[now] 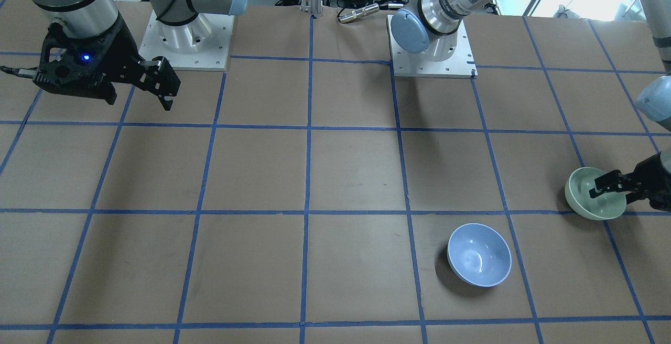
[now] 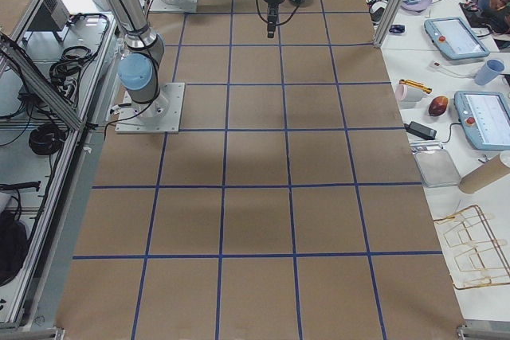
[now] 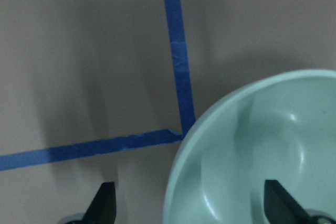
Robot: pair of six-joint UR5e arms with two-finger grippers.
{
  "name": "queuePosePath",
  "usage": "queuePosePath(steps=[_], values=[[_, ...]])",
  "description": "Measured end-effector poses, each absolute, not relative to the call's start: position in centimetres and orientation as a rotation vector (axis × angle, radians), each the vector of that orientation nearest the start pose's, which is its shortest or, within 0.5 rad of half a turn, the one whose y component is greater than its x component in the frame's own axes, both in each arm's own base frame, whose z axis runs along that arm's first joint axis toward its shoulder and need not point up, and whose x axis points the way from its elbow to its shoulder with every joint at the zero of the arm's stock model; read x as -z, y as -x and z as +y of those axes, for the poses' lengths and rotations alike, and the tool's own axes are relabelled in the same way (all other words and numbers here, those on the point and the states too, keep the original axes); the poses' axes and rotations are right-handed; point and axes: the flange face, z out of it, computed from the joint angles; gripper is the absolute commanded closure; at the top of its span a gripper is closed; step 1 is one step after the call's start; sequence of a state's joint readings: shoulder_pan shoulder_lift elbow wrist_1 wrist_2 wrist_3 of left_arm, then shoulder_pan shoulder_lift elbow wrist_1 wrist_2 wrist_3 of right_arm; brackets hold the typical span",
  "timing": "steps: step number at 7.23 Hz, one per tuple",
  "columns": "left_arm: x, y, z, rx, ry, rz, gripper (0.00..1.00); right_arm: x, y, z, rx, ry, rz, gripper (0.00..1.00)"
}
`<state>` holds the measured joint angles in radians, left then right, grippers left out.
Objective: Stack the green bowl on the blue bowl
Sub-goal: 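Lower the left gripper and close it on the green bowl's rim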
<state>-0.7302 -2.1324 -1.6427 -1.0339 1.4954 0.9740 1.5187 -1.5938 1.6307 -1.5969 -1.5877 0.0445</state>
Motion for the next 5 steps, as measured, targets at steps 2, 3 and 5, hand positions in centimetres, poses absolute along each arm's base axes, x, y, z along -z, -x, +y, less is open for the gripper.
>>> queuePosePath(steps=[2, 3, 5], values=[[-18.01, -37.68, -52.67, 0.001, -0.212, 3.261, 0.44, -47.23, -10.64, -48.70, -0.017, -0.152, 3.155, 0.00], [-17.90, -37.65, -52.65, 0.000, -0.212, 3.263, 0.67, -47.23, -10.64, -48.70, -0.017, -0.152, 3.155, 0.00], [-17.63, -37.49, -52.48, -0.007, -0.211, 3.270, 0.93, -47.22, -10.64, -48.70, -0.018, -0.152, 3.155, 0.00]])
